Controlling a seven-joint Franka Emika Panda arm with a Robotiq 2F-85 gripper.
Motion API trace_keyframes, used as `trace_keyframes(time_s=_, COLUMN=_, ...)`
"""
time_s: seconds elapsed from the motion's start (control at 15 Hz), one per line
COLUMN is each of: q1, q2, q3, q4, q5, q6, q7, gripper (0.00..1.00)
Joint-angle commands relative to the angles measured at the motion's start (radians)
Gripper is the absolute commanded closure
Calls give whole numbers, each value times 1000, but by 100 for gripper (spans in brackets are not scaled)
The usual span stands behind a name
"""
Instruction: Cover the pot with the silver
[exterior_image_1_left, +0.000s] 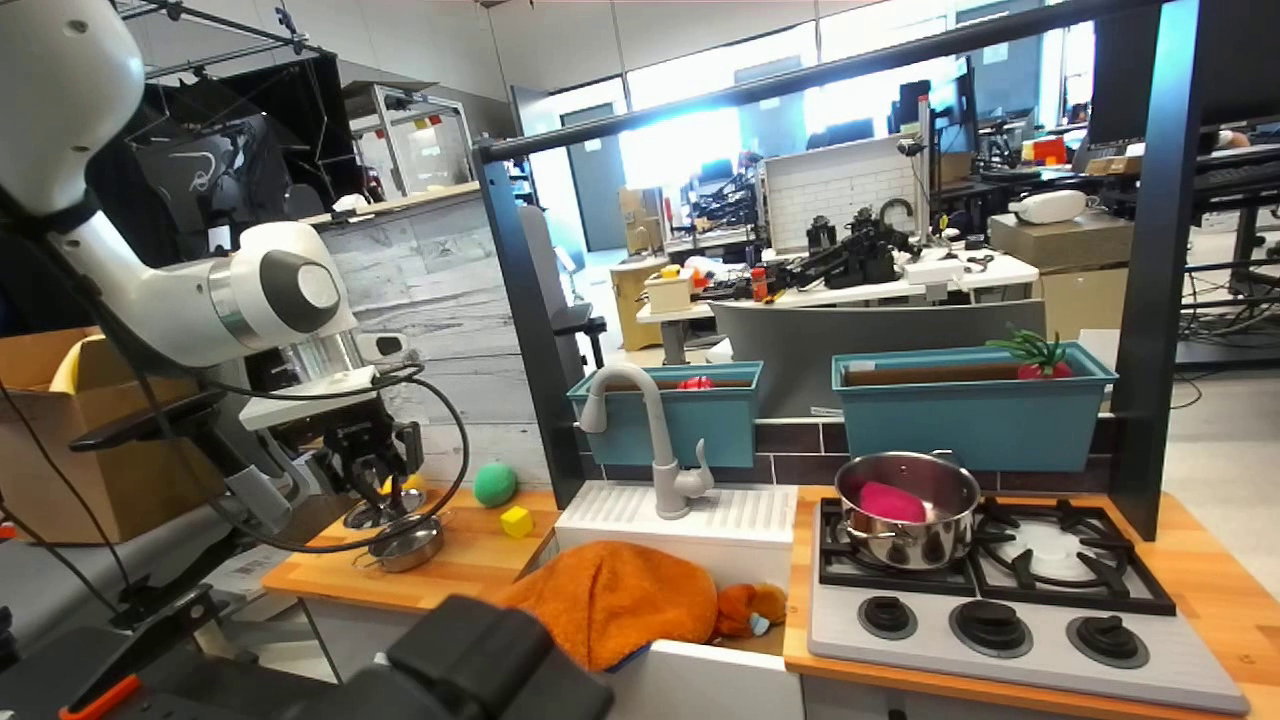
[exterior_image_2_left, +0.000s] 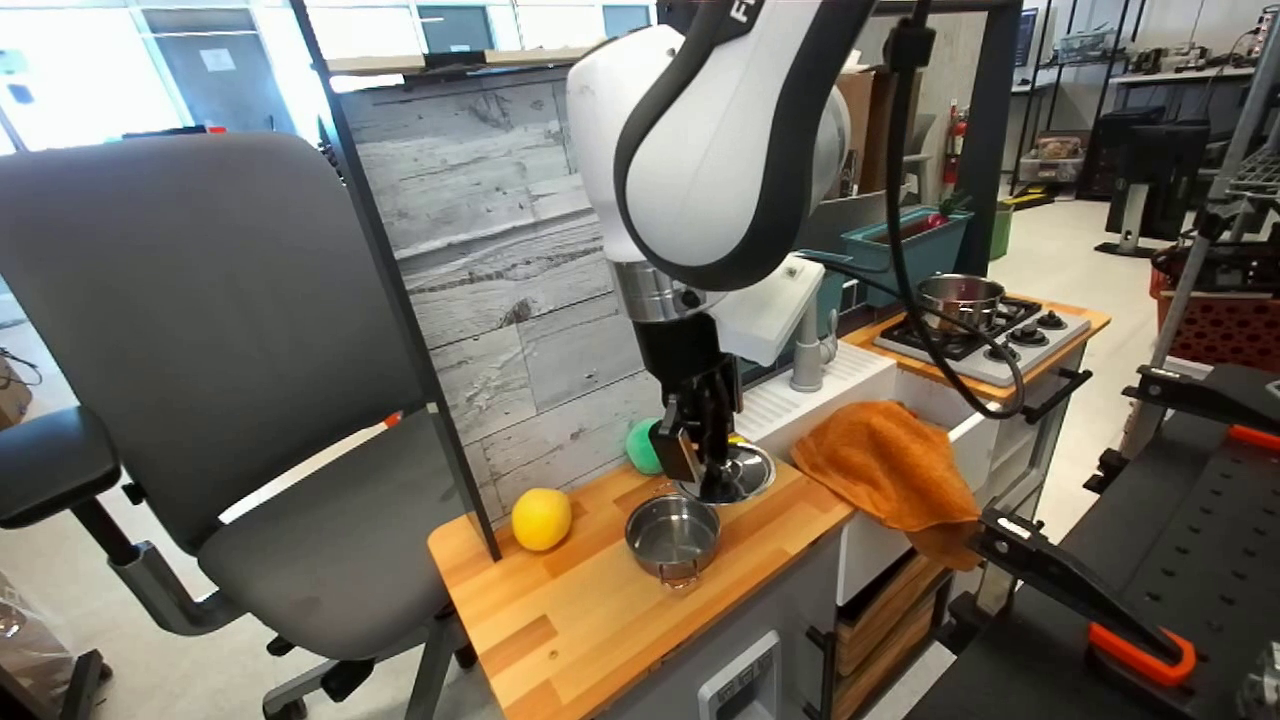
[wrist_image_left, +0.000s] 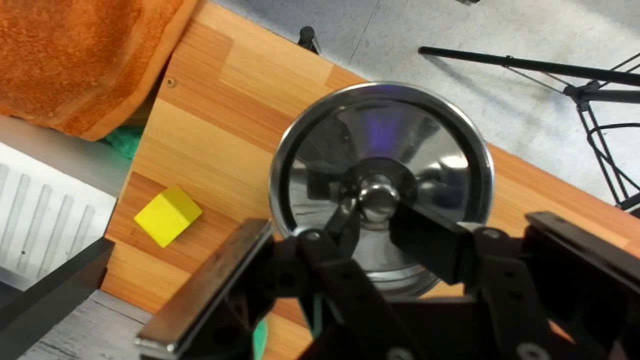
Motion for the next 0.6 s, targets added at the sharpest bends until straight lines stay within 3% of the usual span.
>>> trace_keyframes(time_s=0.0, q1=14, q2=73, q3=19, q4=105, q5=14, q6=-85, q7=0, gripper=94)
trace_keyframes(time_s=0.53, q1=26, q2=233, q3=13, q4=312, q5=13, q6=-167, q7=2, gripper=94)
